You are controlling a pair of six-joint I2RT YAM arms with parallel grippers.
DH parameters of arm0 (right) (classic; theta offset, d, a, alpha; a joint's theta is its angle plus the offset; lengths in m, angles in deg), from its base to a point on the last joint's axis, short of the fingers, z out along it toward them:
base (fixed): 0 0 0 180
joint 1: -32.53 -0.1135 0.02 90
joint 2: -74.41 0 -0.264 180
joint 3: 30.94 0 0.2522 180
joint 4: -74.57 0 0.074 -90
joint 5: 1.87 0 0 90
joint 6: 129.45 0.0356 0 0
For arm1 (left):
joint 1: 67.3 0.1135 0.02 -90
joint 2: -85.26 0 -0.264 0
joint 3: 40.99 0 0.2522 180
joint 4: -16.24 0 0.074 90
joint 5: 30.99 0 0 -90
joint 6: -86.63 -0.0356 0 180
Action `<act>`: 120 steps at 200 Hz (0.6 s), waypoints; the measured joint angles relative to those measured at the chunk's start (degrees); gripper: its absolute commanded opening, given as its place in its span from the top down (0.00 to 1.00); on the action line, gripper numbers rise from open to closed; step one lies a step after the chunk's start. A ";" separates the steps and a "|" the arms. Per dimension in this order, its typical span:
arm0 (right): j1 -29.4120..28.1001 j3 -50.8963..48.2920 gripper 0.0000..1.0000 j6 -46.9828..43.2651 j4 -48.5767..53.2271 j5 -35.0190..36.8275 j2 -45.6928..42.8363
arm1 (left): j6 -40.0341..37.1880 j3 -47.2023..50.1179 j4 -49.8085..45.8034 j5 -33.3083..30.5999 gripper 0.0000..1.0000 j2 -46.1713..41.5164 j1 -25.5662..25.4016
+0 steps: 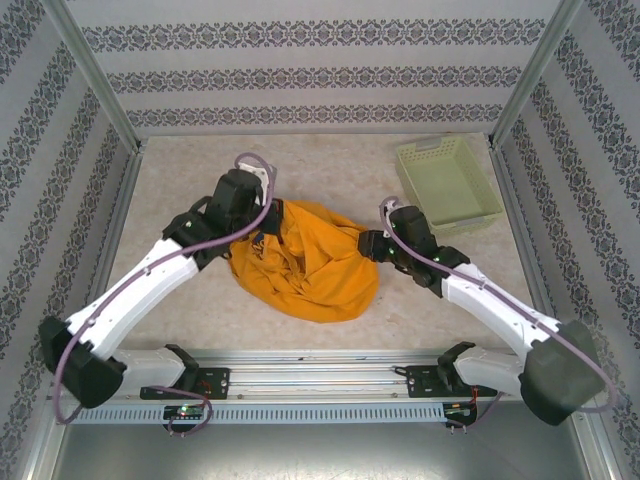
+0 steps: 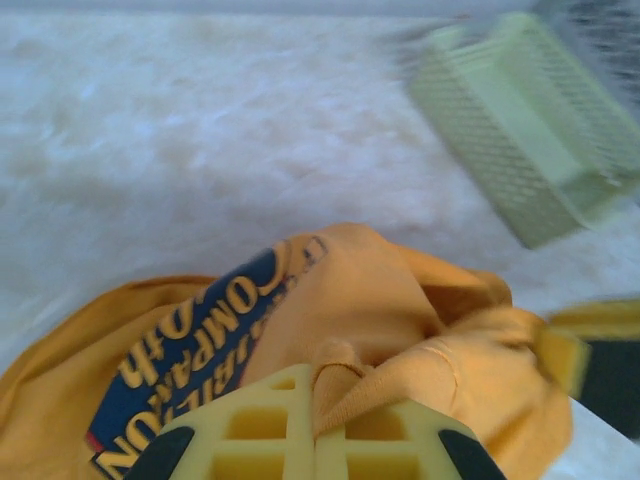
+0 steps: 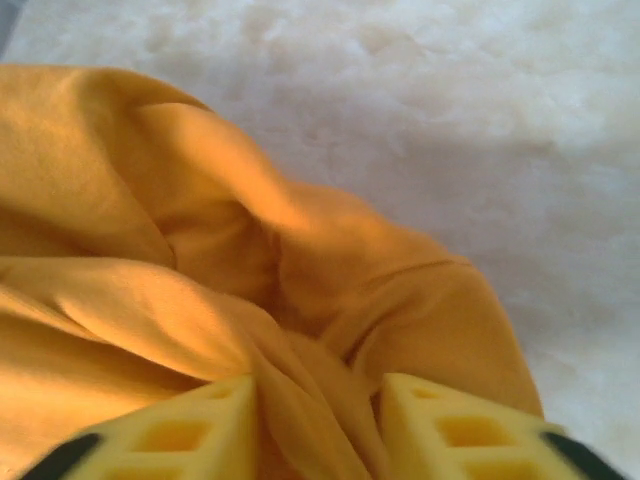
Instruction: Fold the inside-out t-shirt
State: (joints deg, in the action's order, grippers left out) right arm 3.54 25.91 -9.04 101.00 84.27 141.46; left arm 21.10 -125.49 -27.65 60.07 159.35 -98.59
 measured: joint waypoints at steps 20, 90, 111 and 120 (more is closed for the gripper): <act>-0.90 0.68 0.36 -0.31 2.32 3.41 -0.09 | 2.32 0.00 -0.81 1.88 1.00 4.28 3.08; -22.60 0.83 0.35 3.96 -8.61 8.66 2.21 | 6.05 0.00 -0.24 7.08 1.00 5.16 3.28; -24.98 2.47 0.34 6.36 -10.43 9.05 11.15 | 6.56 0.00 -0.26 7.67 1.00 5.05 3.37; -25.44 2.97 0.34 7.30 -10.97 9.11 14.10 | 6.82 0.00 -0.26 7.98 1.00 4.92 3.58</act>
State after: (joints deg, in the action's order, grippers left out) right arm -21.91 28.88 -1.74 90.03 93.39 155.56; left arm 27.92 -125.49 -27.91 68.05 164.26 -95.01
